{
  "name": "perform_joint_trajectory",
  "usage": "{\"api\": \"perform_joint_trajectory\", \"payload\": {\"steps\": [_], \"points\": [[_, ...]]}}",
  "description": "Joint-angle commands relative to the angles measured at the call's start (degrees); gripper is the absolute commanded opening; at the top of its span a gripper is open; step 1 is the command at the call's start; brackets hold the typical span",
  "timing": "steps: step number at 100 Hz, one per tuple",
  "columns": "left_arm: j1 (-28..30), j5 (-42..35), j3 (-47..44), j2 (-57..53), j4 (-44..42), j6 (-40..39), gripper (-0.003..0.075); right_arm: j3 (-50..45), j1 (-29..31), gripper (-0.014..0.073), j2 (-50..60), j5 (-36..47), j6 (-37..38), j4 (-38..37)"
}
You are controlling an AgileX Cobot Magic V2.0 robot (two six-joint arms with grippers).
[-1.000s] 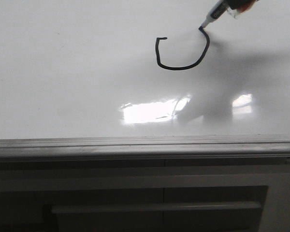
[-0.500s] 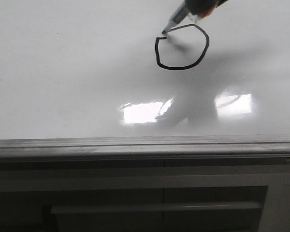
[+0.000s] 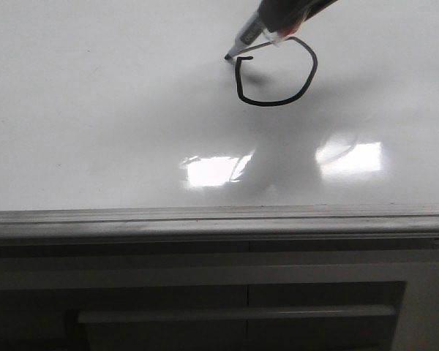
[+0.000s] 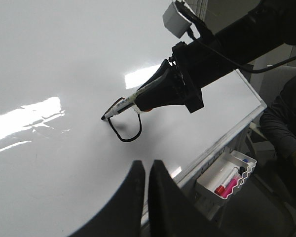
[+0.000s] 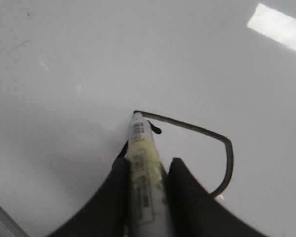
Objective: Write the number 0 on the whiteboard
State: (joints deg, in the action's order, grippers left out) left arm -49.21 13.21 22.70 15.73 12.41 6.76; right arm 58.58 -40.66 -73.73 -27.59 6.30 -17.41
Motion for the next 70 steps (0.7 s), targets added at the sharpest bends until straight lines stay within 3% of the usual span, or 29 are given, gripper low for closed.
{"api": "perform_joint_trajectory", "payload": {"steps": [1, 22, 45, 54, 70], "points": [[0.0, -4.0, 1.5, 0.5, 0.6, -0.6, -0.002, 0.2, 0.3, -0.0057, -0.3, -7.1, 0.6, -1.4], [0.0, -4.0, 1.5, 0.5, 0.6, -0.6, -0.002, 3.4, 0.3, -0.0057, 4.3, -0.8, 0.6, -4.8], [0.0, -4.0, 2.0, 0.6, 0.6, -0.6, -0.0008, 13.0, -3.0, -0.0057, 10.8, 0.1, -2.0, -4.8], [0.0, -2.9, 3.4, 1.1, 0.2, -0.1, 0.007, 13.2, -5.5, -0.0057, 12.4, -0.6, -2.5, -4.8], [0.0, 7.8, 10.6, 6.4, -0.7, 5.1, 0.0309, 12.6, -11.2, -0.0057, 12.6, -7.7, -3.7, -4.8]]}}
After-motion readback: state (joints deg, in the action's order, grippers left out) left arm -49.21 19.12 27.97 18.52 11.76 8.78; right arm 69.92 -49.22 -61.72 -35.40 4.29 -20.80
